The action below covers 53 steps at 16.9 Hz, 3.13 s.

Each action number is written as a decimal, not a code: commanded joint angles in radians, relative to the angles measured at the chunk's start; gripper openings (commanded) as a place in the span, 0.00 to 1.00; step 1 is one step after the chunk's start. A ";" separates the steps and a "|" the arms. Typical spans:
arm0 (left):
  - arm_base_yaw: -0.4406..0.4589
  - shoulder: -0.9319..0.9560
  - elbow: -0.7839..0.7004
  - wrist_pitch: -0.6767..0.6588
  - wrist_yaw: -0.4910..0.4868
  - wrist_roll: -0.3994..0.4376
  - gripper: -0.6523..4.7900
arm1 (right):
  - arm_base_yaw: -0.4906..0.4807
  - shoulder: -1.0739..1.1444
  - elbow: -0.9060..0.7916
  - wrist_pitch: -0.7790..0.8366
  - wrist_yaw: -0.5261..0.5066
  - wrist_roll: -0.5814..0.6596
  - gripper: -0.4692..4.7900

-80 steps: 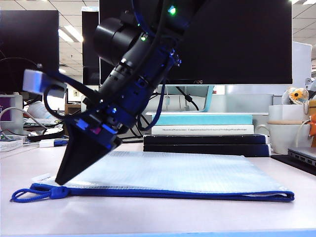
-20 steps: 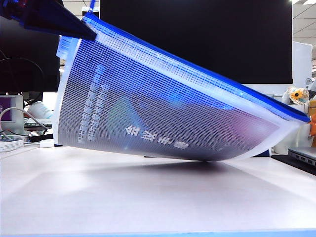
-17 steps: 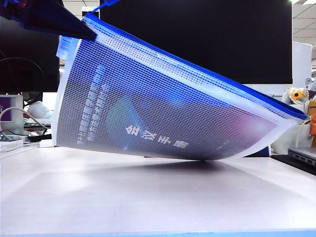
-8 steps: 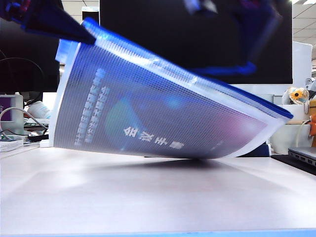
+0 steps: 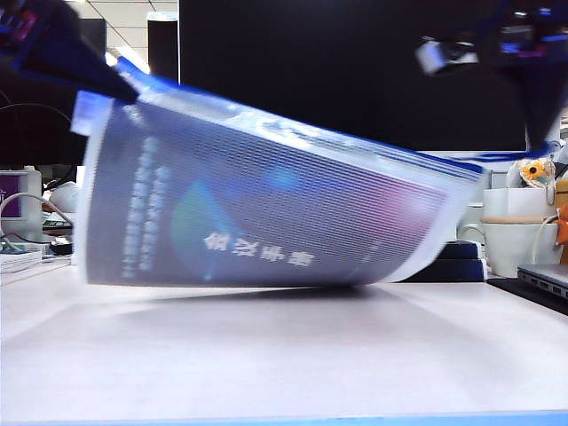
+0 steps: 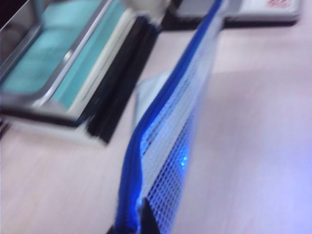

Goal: Pick up the transparent plastic file bag with a blue zipper and close its zipper.

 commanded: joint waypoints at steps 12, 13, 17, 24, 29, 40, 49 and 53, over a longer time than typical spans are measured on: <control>0.015 0.063 0.000 -0.046 0.029 -0.003 0.11 | -0.094 -0.006 0.006 0.085 -0.740 0.046 0.79; 0.015 0.080 0.000 -0.057 0.023 -0.003 0.11 | -0.094 -0.006 0.006 0.081 -0.740 0.046 0.79; 0.015 0.154 0.000 -0.063 0.005 -0.003 0.11 | -0.094 -0.008 0.006 0.083 -0.736 0.046 0.79; 0.015 0.164 0.005 -0.119 0.016 -0.013 1.00 | -0.094 -0.008 0.006 0.124 -0.737 0.047 0.79; 0.017 0.109 0.089 -0.186 -0.086 -0.166 1.00 | -0.095 -0.061 0.006 0.246 -0.757 0.140 0.57; 0.075 -0.249 -0.005 0.079 -0.301 -0.554 0.26 | -0.096 -0.919 -0.293 0.602 -0.214 0.355 0.07; 0.193 -0.546 -0.509 0.585 -0.386 -0.871 0.26 | -0.093 -1.430 -0.904 0.971 -0.152 0.530 0.07; 0.192 -0.644 -0.613 0.665 -0.430 -0.874 0.21 | -0.085 -1.462 -1.048 1.101 -0.156 0.587 0.07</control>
